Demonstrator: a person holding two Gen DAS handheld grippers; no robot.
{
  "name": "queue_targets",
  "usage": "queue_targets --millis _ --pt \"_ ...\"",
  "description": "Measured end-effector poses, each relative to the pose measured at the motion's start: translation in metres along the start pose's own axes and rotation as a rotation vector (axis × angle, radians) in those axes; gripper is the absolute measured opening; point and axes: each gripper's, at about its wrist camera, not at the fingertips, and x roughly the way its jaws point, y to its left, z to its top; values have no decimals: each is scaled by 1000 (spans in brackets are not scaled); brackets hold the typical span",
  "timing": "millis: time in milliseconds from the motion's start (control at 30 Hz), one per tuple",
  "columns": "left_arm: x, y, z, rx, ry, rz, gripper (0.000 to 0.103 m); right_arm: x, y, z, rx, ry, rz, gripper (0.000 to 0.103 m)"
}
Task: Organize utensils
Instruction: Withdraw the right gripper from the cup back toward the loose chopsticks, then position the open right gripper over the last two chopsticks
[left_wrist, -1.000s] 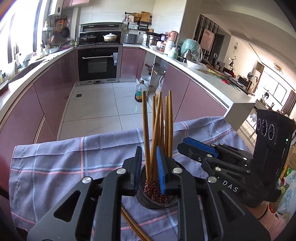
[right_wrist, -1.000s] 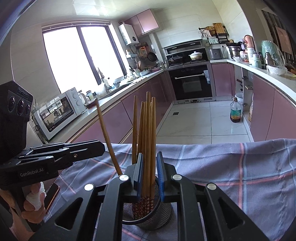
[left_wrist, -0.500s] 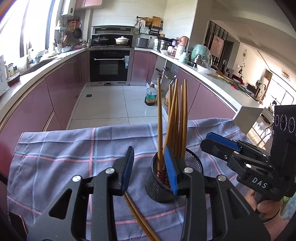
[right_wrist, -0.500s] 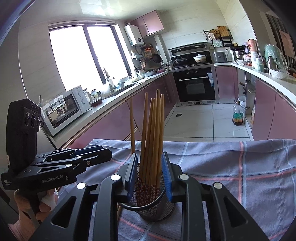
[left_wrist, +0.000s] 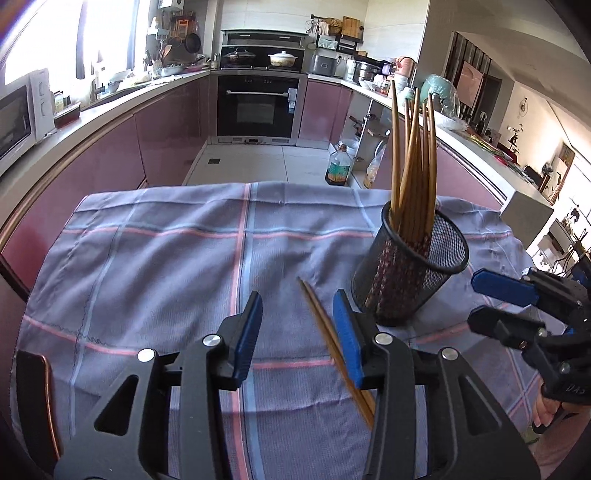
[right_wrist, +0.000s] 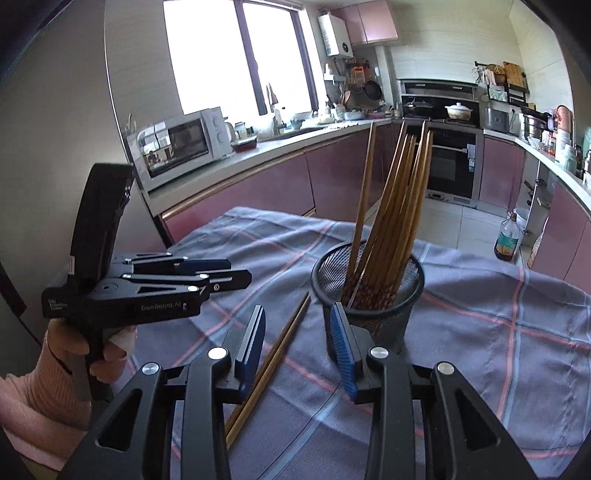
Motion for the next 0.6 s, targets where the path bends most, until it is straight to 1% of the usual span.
queue_targets --millis 200,300,400,600 --pt "7 7 -26 -15 40 21 42 42 11 -30 22 153 36 34" --pt "10 8 -35 -17 54 25 42 58 16 -39 36 205 47 34" --pt "11 10 -43 -23 70 18 43 66 21 -45 41 233 51 34" --pt "13 9 -50 -15 82 11 44 68 25 -52 43 251 35 31"
